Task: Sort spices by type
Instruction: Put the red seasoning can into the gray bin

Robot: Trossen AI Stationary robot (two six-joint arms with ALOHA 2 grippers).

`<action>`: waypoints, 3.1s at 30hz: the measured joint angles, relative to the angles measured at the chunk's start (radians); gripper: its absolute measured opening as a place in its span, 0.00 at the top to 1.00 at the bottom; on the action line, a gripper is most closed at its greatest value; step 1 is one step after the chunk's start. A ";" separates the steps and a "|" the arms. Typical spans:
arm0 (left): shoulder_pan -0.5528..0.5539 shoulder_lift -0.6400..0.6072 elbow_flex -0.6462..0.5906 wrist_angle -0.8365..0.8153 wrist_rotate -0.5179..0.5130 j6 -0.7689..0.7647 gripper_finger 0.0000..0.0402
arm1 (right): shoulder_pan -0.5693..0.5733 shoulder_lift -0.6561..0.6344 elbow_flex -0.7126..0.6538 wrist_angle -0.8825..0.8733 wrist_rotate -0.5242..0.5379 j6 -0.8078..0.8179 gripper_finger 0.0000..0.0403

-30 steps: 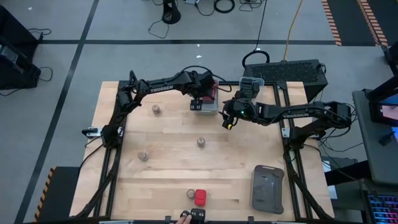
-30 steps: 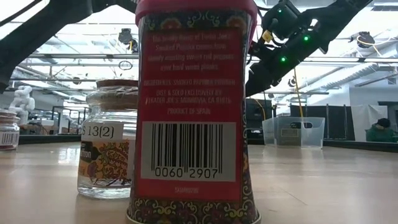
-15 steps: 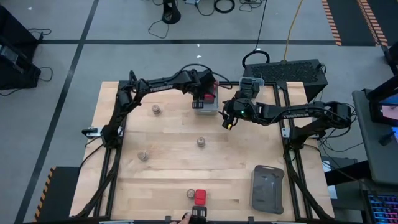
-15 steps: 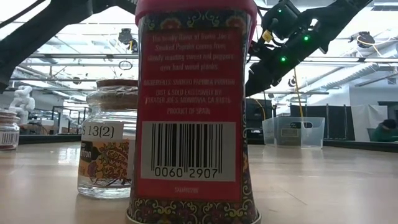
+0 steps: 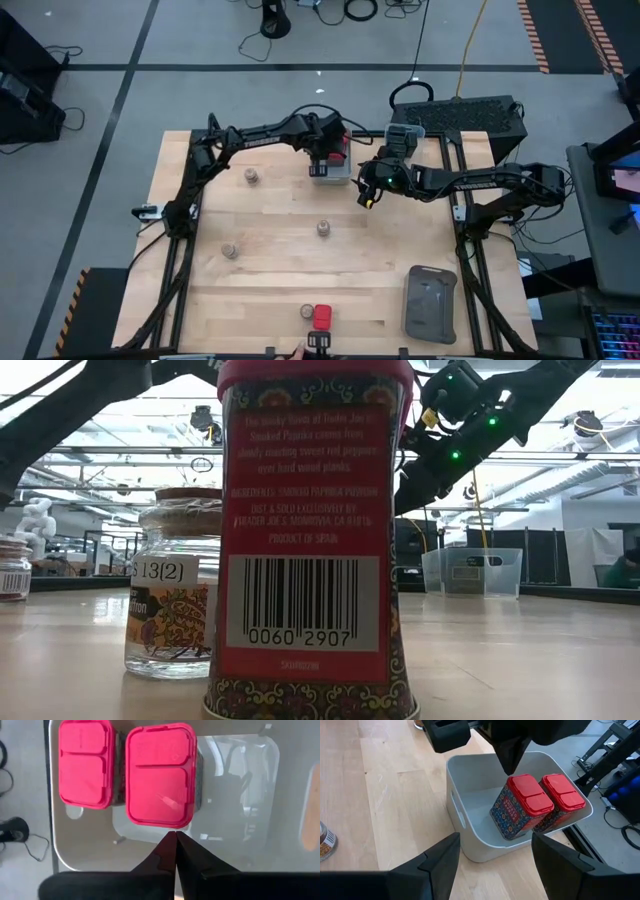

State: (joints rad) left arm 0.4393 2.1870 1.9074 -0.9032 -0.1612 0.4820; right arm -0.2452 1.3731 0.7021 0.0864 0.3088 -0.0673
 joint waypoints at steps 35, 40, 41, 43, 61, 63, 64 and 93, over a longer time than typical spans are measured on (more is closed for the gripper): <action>0.011 0.000 0.000 0.088 0.004 -0.004 0.99 | 0.000 0.000 0.000 0.001 0.000 0.004 0.43; 0.010 -0.006 0.000 0.040 0.023 0.020 0.99 | 0.000 0.000 0.000 0.001 0.000 0.003 0.43; 0.010 -0.006 0.000 0.026 0.024 0.021 0.99 | 0.000 0.000 0.000 0.001 0.000 0.003 0.43; 0.011 -0.006 0.000 0.017 0.032 0.021 0.99 | 0.000 0.000 0.000 0.001 0.000 0.003 0.43; 0.012 0.011 0.000 0.066 0.055 0.022 0.99 | 0.000 0.000 0.000 0.000 0.000 0.003 0.43; 0.013 0.011 0.000 0.071 0.052 0.022 0.99 | 0.000 0.000 0.000 0.000 0.000 0.003 0.43; 0.013 0.011 0.000 0.076 0.048 0.023 0.99 | 0.000 0.000 0.000 0.000 0.000 0.003 0.43; -0.054 -0.279 0.000 -0.127 0.087 -0.025 0.99 | 0.001 0.000 0.000 0.044 -0.273 0.138 0.43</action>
State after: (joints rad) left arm 0.3849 1.9082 1.9076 -1.0304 -0.0742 0.4573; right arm -0.2443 1.3731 0.7025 0.1304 0.0353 0.0708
